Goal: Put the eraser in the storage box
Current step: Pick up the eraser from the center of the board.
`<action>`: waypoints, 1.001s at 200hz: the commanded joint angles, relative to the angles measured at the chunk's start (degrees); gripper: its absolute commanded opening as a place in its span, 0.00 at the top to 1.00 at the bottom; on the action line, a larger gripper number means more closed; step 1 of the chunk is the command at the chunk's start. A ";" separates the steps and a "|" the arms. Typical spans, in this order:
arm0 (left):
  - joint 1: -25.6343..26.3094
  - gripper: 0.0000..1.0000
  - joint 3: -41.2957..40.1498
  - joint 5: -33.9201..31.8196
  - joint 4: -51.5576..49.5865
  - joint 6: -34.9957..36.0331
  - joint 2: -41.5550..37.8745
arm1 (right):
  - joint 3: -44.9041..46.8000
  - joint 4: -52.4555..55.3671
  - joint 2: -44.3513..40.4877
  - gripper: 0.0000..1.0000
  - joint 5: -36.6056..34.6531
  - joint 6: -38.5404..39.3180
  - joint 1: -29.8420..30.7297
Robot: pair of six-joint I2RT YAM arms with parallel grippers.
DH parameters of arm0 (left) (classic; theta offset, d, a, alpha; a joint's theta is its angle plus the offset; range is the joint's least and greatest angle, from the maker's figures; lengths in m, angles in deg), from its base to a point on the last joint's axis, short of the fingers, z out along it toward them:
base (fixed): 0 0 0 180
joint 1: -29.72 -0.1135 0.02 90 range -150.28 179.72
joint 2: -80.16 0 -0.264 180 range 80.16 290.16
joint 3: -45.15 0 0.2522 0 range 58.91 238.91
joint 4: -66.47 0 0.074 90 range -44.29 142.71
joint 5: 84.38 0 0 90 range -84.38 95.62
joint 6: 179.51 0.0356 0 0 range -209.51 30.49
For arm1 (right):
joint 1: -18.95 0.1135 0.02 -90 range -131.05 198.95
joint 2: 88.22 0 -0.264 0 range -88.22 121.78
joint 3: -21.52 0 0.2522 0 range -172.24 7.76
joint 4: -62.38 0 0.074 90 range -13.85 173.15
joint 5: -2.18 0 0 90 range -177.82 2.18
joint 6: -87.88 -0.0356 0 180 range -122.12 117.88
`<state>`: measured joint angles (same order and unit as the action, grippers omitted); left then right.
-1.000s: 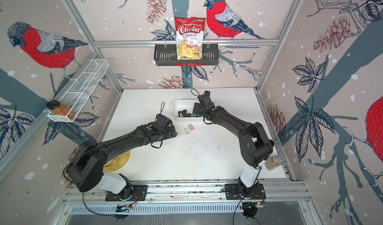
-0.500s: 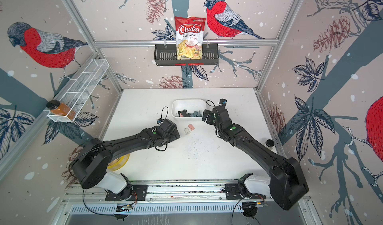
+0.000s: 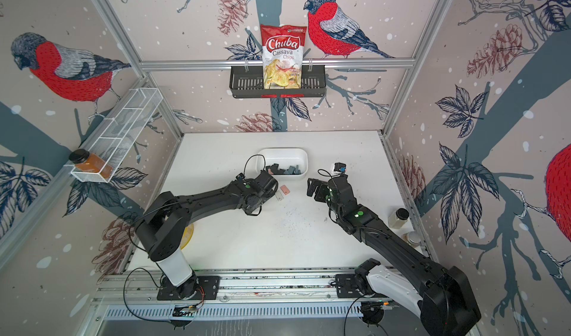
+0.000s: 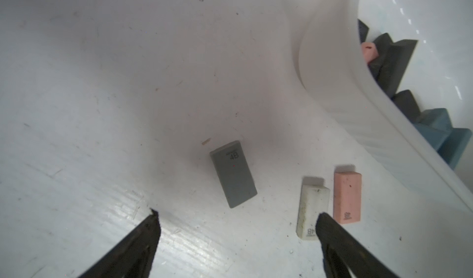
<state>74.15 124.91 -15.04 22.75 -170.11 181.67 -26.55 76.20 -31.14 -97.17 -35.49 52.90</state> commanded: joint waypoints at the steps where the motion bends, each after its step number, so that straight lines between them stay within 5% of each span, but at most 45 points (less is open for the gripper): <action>1: 0.22 0.06 2.94 -1.95 -8.30 -5.12 2.58 | 0.85 -3.31 -0.72 0.00 0.96 -0.12 0.49; 39: 0.66 0.16 1.66 -2.31 -5.89 -7.01 2.37 | 2.65 -4.70 -2.06 0.00 1.33 -0.38 0.85; 200: 0.36 0.19 11.76 -3.13 -13.23 -9.44 11.61 | 3.89 -6.12 -2.59 0.00 2.39 -0.34 1.82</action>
<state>74.78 135.90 -17.07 12.39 -178.22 192.91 -22.85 71.87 -33.61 -95.31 -35.53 54.65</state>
